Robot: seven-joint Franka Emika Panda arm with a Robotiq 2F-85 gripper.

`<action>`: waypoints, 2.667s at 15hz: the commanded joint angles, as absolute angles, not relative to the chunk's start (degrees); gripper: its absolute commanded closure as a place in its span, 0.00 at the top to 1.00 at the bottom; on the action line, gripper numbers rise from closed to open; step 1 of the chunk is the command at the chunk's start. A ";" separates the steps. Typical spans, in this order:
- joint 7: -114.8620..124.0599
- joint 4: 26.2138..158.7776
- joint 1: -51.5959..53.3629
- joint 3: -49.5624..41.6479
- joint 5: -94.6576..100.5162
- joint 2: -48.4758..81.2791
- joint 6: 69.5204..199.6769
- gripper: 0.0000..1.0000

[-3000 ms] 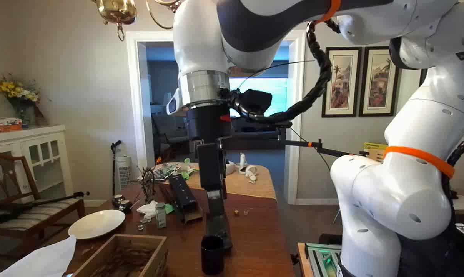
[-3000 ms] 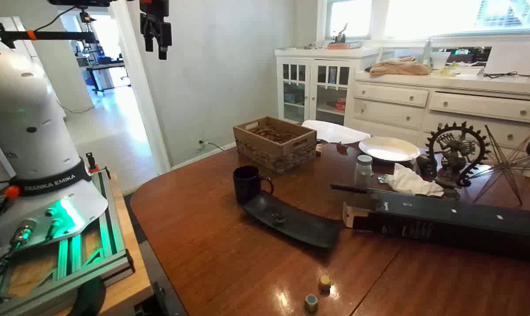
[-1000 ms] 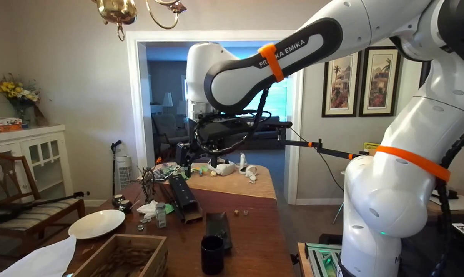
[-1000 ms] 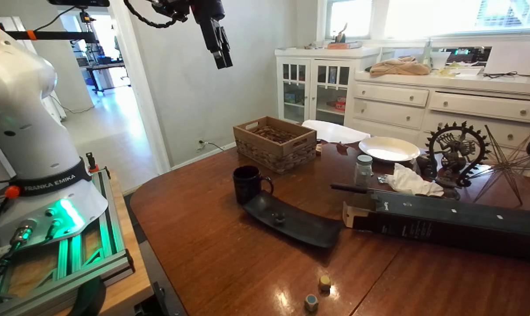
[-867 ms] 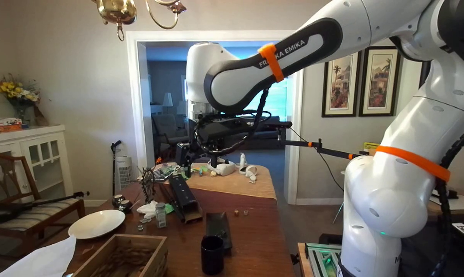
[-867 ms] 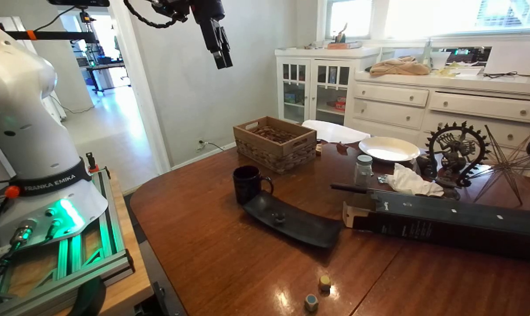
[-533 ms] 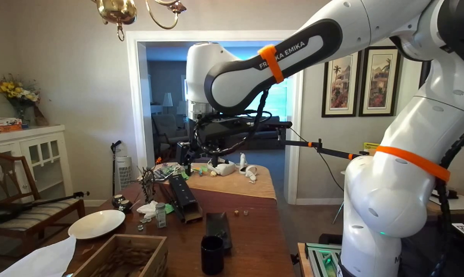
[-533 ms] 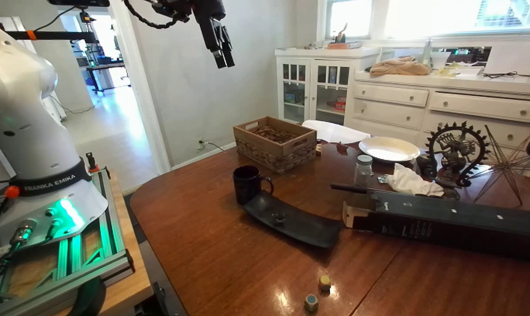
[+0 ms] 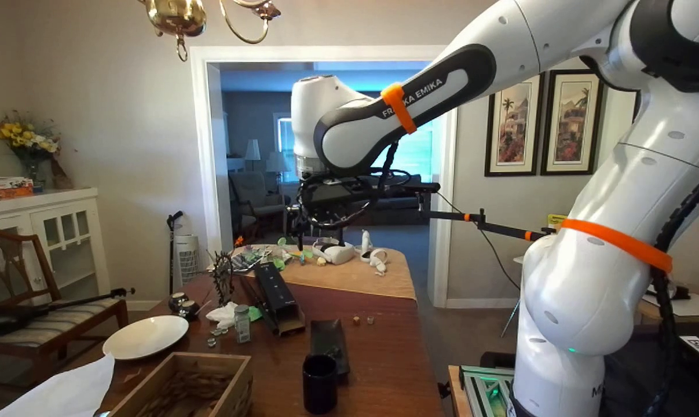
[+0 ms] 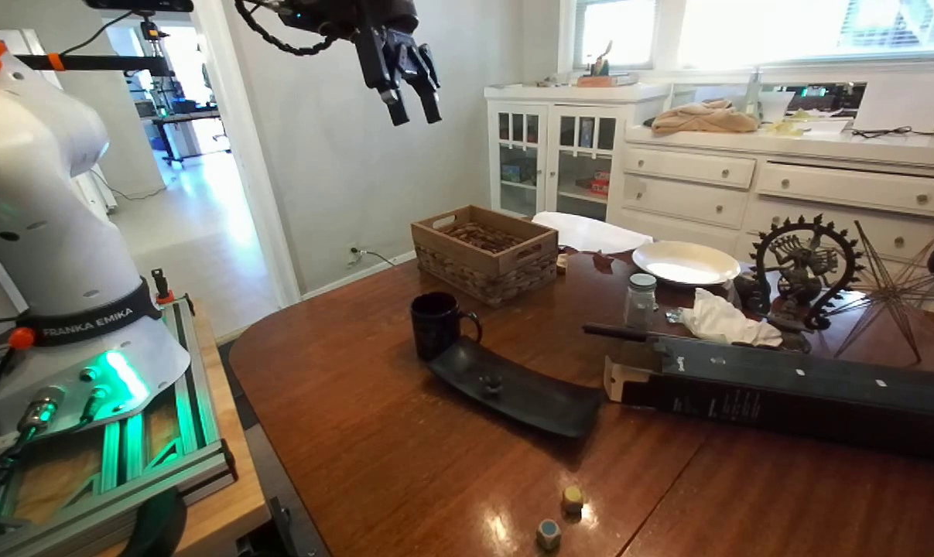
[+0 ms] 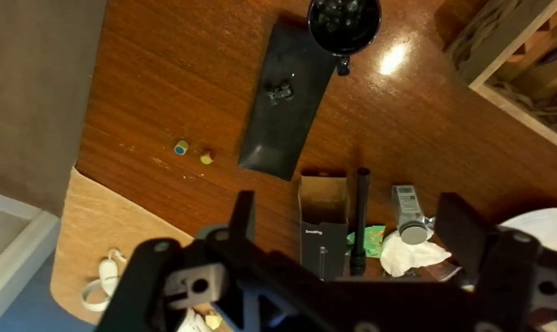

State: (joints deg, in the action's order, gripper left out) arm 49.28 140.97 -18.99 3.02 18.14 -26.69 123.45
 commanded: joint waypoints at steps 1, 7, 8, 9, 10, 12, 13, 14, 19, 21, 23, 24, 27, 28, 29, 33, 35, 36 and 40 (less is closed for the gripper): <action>49.27 139.78 -19.23 -2.24 14.60 -23.63 121.35 1.00; 48.68 140.14 -21.34 -8.49 14.08 -19.58 125.76 1.00; 46.20 140.67 -21.30 -9.68 14.33 -19.43 127.62 1.00; 44.16 141.17 -21.36 -10.50 14.91 -19.50 129.26 1.00; 41.45 141.78 -21.17 -11.55 14.26 -19.64 130.97 1.00; 34.85 142.93 -20.84 -13.72 11.98 -20.53 133.28 1.00; 31.70 143.44 -20.78 -14.68 10.31 -20.88 134.07 1.00; 28.30 143.66 -20.70 -15.74 8.00 -21.10 134.20 1.00; 21.61 142.82 -22.80 -16.69 5.47 -19.92 133.09 1.00; 19.81 142.98 -23.62 -17.50 5.53 -19.98 133.10 1.00; 19.56 143.01 -23.72 -17.52 5.55 -20.02 133.11 1.00; 19.56 143.02 -23.71 -17.47 5.55 -20.03 133.12 1.00; 19.56 143.04 -23.71 -17.45 5.56 -20.03 133.12 1.00; 24.23 141.82 -24.69 -16.62 6.14 -17.29 133.57 1.00; 27.31 140.75 -25.76 -16.15 7.56 -14.85 134.53 1.00; 34.44 135.48 -27.92 -17.97 7.33 -4.27 139.44 1.00; 34.96 132.34 -27.15 -19.40 4.96 -0.50 137.94 1.00; 35.17 130.93 -26.76 -20.01 4.22 1.06 137.58 1.00; 30.08 127.96 -26.30 -21.77 -3.56 5.89 138.89 1.00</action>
State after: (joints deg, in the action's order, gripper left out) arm 33.35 130.79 -27.22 -20.10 2.46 2.09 138.62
